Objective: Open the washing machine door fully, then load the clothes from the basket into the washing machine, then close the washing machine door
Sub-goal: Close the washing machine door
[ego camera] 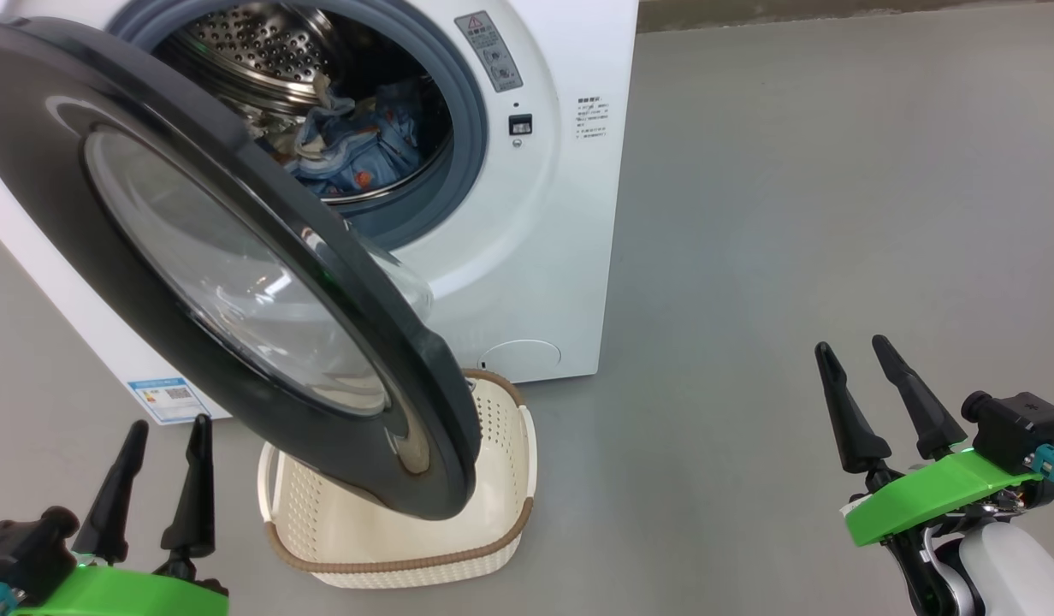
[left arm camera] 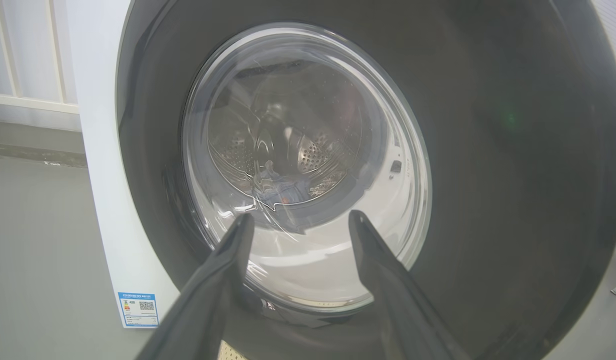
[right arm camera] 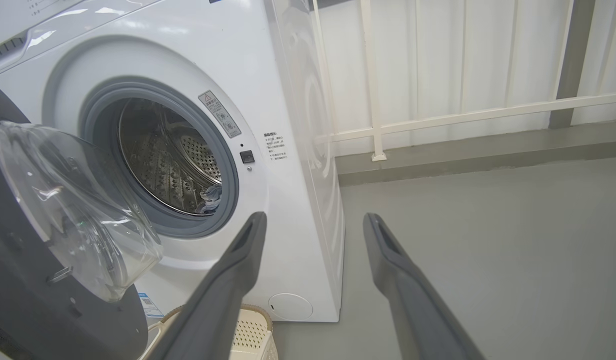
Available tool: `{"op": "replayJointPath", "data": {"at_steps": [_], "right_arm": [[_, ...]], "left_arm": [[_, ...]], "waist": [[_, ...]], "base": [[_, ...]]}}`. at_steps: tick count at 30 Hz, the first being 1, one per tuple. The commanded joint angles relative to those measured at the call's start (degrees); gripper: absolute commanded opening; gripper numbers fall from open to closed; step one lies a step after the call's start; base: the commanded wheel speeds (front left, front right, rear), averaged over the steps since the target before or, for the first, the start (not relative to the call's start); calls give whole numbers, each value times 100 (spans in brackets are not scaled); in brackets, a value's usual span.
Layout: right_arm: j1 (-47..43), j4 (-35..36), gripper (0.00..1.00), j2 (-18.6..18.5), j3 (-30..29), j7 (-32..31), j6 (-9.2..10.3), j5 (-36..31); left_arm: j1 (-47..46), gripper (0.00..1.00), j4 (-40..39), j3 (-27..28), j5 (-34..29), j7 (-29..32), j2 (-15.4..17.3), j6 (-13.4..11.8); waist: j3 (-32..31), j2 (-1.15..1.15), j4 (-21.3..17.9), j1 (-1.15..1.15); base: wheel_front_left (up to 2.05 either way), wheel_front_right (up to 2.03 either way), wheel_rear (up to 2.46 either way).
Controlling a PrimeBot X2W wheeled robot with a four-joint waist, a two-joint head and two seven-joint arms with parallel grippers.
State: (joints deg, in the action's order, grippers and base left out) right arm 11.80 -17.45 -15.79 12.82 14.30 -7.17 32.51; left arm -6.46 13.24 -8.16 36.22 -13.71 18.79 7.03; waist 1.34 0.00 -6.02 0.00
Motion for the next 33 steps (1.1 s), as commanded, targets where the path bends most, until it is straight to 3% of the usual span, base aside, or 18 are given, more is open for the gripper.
{"op": "replayJointPath", "data": {"at_steps": [1,20,21,22,23,33], "right_arm": [[28,135,100,-81,85,70,-32,-26],[4,159,97,-80,87,70,-32,-32],[2,165,74,-80,89,70,-32,-30],[0,173,43,-82,93,70,-32,-27],[0,185,0,-86,106,70,-32,-18],[78,496,0,-77,197,70,-32,117]], "left_arm": [[-162,100,-73,189,12,-75,167,0],[-160,100,-59,158,28,-88,171,-45],[-161,100,-57,155,29,-89,170,-46],[-162,100,-55,152,31,-89,169,-47],[-162,100,-53,150,32,-90,168,-49],[-145,100,-21,103,51,-96,129,-62]], "waist": [[-3,0,1,0],[-31,0,20,0],[-32,0,26,0],[-34,0,32,0],[-37,0,40,0],[-55,0,248,0]], "base": [[0,0,0],[0,0,0],[0,0,0],[0,0,0],[0,0,0],[0,0,0]]}}
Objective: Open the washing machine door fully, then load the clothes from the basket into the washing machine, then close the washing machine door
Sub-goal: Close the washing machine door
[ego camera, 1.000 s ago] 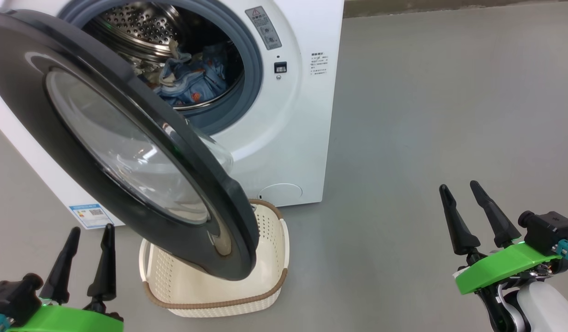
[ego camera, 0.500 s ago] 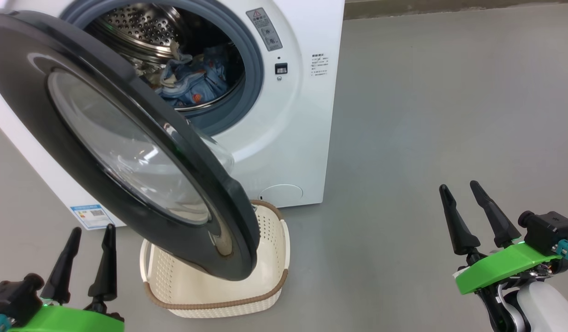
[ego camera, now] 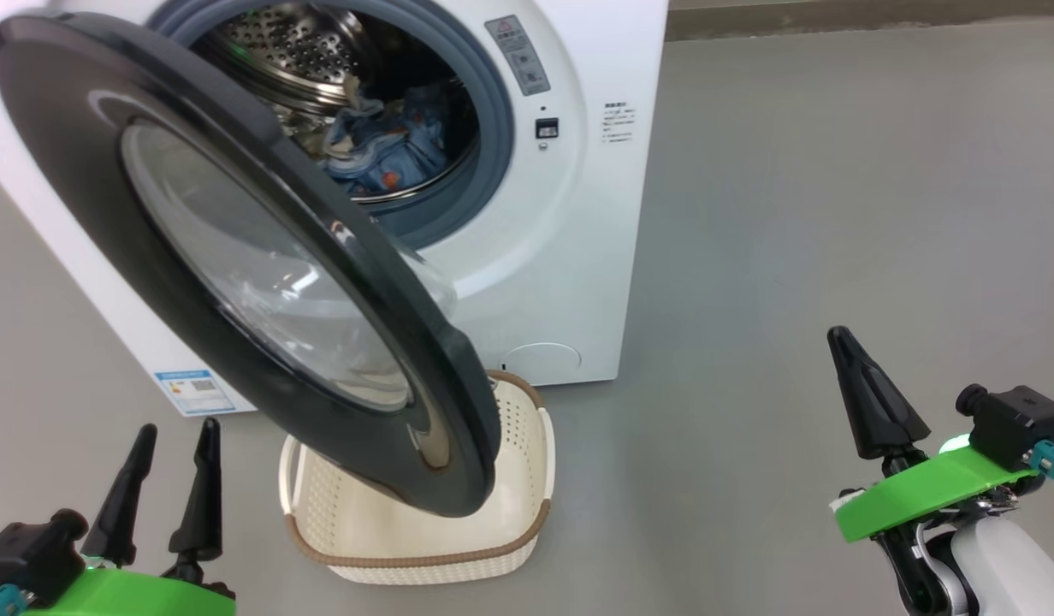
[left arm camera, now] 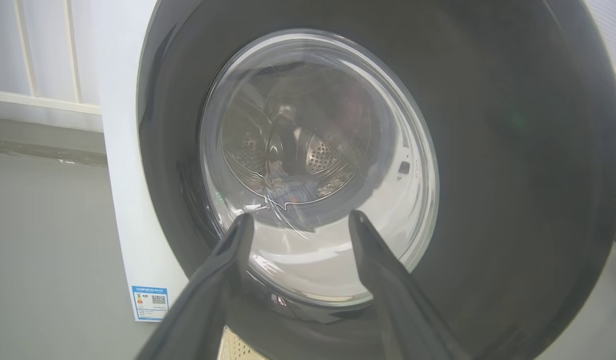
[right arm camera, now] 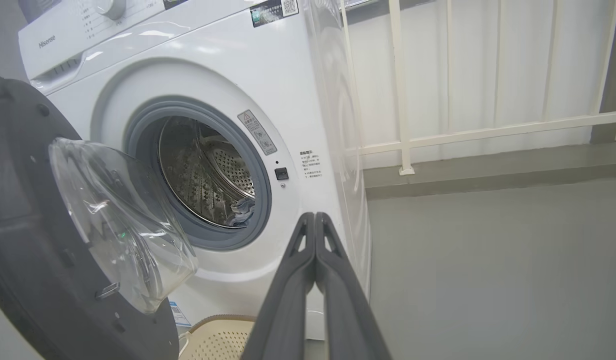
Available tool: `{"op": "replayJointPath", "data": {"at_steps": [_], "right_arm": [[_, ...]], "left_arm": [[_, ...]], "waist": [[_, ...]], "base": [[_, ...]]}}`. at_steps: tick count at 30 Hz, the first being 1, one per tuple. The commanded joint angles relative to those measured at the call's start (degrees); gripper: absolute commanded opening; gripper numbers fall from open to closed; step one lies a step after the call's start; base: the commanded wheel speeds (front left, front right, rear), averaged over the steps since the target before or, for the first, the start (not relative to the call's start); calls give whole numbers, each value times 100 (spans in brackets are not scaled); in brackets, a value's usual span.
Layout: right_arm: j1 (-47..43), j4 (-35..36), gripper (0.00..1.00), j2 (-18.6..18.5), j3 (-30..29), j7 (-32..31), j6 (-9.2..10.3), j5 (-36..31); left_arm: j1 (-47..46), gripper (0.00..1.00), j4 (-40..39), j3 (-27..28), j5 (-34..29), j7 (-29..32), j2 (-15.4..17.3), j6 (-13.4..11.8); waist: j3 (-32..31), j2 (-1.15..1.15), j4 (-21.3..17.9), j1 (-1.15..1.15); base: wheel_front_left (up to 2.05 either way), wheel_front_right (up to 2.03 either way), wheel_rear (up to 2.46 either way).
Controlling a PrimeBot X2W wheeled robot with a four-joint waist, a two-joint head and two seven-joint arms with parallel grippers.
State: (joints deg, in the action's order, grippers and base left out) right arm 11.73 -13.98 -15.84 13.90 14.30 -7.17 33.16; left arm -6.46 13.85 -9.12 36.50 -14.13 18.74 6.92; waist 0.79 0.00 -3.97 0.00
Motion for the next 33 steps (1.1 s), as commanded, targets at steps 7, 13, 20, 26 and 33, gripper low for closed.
{"op": "replayJointPath", "data": {"at_steps": [7,13,20,26,33], "right_arm": [[365,629,0,1,300,70,-32,402],[624,1081,0,122,567,70,-32,572],[897,1672,0,153,919,70,-32,561],[1005,2049,0,206,1353,70,-32,480],[1126,2083,0,207,1877,70,-32,374]], "left_arm": [[-125,100,-108,187,-21,-65,95,-62],[-123,100,-77,134,-32,-63,73,-70],[-129,100,-31,41,-30,-6,89,-63],[-129,100,-45,-31,-28,24,74,-70],[-132,100,-34,-99,-14,33,33,-73]], "waist": [[-34,0,351,0],[-87,0,698,0],[-161,0,1100,0],[-199,0,1384,0],[-203,0,1634,0]], "base": [[0,0,0],[0,0,0],[0,0,0],[0,0,0],[0,0,0]]}}
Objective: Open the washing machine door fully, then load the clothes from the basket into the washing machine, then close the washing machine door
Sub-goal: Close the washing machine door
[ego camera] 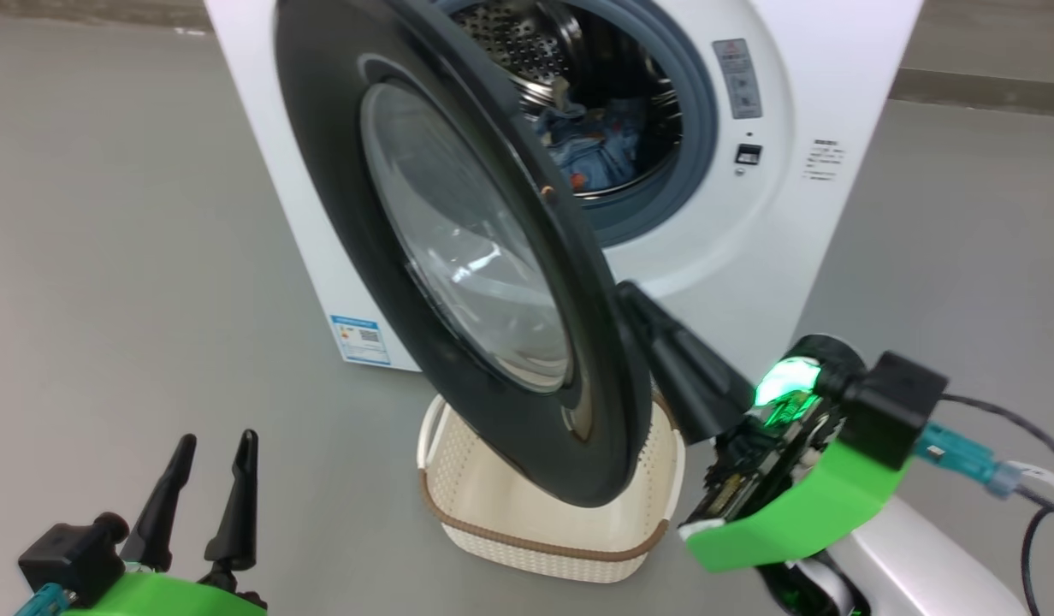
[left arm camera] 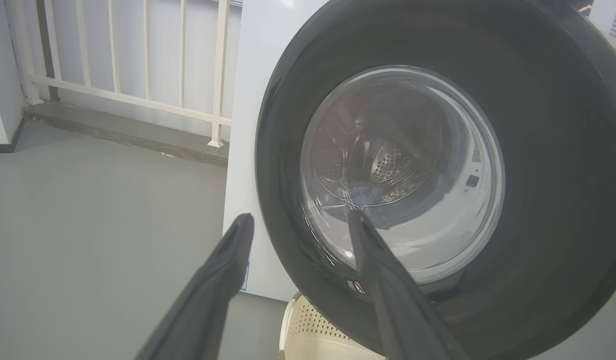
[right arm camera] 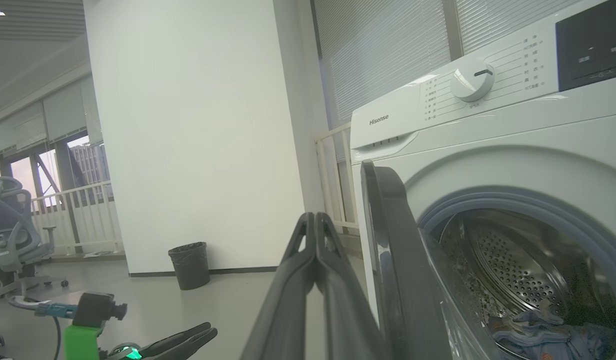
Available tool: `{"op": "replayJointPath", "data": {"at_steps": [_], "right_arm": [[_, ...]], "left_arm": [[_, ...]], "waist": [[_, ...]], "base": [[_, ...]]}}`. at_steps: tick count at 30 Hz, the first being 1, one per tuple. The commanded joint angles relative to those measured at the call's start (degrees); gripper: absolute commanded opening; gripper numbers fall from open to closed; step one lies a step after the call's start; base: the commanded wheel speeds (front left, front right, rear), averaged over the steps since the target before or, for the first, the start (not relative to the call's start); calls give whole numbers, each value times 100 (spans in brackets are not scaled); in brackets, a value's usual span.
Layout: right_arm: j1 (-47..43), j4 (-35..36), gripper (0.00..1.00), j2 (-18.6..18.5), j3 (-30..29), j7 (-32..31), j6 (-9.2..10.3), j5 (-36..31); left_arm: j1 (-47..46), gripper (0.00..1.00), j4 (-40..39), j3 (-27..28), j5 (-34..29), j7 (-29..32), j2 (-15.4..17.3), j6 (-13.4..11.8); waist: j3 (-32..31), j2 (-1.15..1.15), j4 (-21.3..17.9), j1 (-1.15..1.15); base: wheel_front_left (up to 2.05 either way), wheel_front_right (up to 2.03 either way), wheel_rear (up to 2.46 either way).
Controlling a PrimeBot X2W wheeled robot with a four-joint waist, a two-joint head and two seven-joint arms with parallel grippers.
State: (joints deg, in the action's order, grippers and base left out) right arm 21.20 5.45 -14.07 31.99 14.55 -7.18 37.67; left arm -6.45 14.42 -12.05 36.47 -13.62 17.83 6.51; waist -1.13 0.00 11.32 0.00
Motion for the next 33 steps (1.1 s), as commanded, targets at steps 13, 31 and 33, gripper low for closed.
{"op": "replayJointPath", "data": {"at_steps": [13,31,33], "right_arm": [[209,-677,0,-191,1002,45,-31,-71],[387,-2606,0,-229,1465,45,-31,403],[415,-2683,0,-237,1418,45,-31,408]], "left_arm": [[-158,100,-24,151,55,-47,38,-41],[-267,100,35,140,130,-82,20,-23],[-285,100,37,139,134,-87,20,-19]], "waist": [[37,0,587,0],[216,0,782,0],[254,0,763,0]], "base": [[0,0,0],[0,0,0],[0,0,0]]}}
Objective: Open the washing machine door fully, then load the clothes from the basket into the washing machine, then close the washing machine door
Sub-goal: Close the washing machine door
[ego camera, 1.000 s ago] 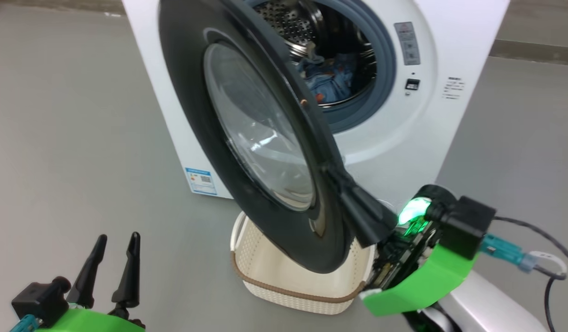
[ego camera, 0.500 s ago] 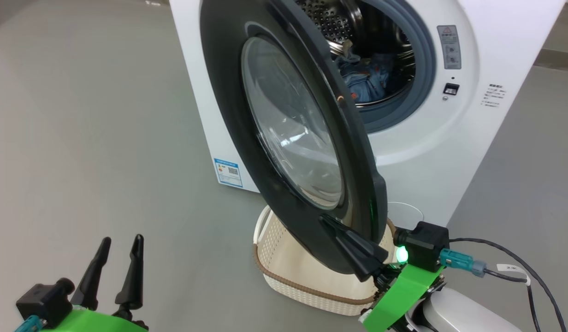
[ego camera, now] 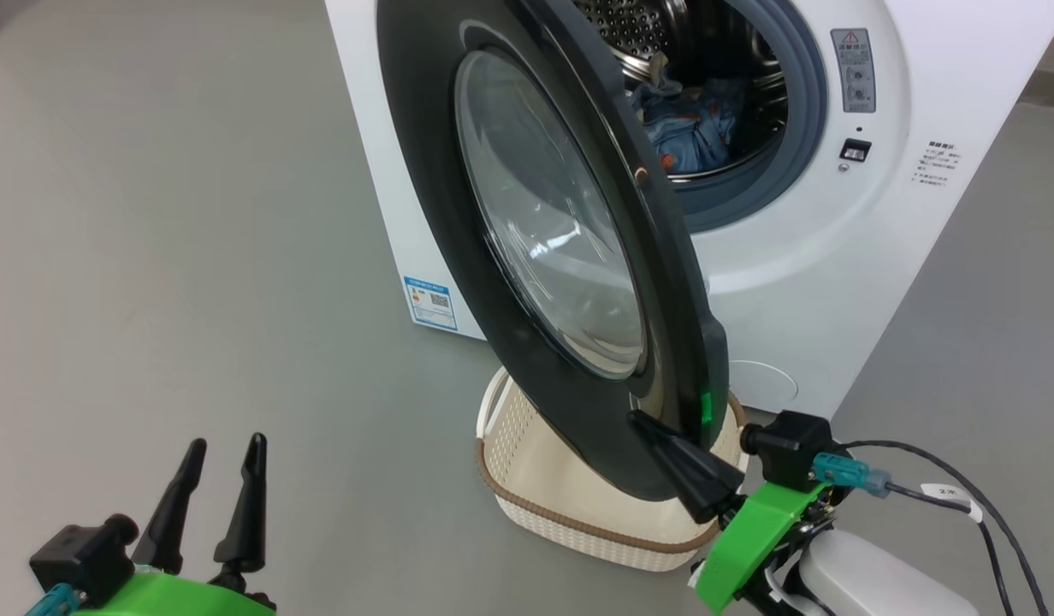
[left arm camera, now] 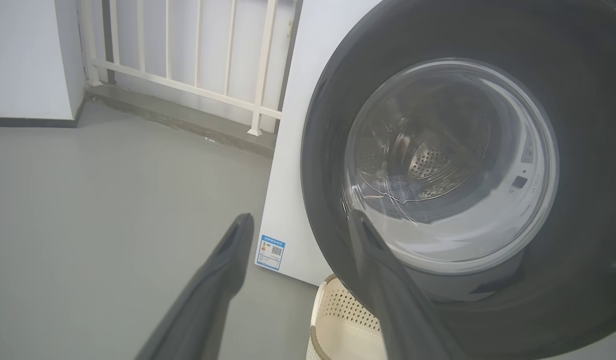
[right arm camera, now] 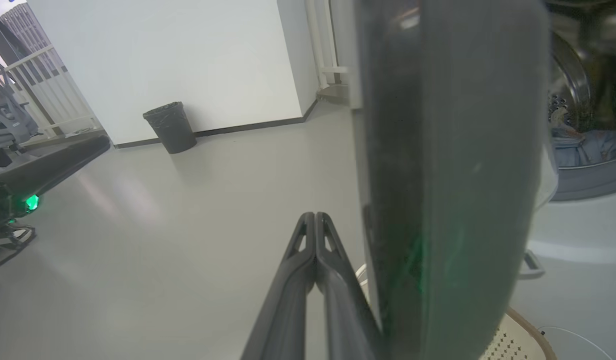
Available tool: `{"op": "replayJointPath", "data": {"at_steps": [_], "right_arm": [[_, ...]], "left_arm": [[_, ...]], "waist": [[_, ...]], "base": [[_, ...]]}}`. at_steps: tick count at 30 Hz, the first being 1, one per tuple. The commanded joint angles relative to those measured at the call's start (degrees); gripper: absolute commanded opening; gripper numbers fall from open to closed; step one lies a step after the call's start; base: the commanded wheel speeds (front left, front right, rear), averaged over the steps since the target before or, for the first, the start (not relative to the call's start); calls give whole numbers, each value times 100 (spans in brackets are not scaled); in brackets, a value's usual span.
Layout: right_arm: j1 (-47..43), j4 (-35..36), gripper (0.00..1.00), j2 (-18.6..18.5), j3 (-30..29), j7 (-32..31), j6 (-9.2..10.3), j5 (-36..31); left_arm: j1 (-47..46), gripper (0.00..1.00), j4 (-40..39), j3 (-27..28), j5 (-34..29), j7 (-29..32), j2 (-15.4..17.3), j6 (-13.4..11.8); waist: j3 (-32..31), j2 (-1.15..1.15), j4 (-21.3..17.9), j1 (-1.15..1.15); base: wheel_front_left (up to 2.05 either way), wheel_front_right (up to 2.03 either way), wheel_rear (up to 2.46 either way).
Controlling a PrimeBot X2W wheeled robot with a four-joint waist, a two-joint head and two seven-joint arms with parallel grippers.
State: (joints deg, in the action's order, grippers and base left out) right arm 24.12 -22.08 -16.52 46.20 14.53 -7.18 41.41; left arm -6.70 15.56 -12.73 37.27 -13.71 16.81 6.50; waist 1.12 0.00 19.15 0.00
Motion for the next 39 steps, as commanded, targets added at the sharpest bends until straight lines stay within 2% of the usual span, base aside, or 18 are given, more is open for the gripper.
{"op": "replayJointPath", "data": {"at_steps": [1,10,28,33,39], "right_arm": [[136,36,0,-1,-31,47,-31,30],[199,-227,0,-126,-457,47,-31,-54],[850,-281,0,-269,-2528,47,-31,-565],[1166,-285,0,-278,-2846,47,-31,-710],[1690,-370,0,-359,-3005,47,-31,-893]], "left_arm": [[-267,100,-74,206,55,-80,122,-15],[-368,100,-59,209,79,-98,101,8],[-798,100,-185,364,132,-123,338,69],[-889,100,-213,438,177,-125,426,79],[-969,100,-246,427,240,-128,339,90]], "waist": [[49,0,-30,0],[277,0,-111,0],[1385,0,-163,0],[1688,0,-122,0],[2074,0,-80,0]], "base": [[0,0,0],[0,0,0],[0,0,0],[0,0,0],[0,0,0]]}}
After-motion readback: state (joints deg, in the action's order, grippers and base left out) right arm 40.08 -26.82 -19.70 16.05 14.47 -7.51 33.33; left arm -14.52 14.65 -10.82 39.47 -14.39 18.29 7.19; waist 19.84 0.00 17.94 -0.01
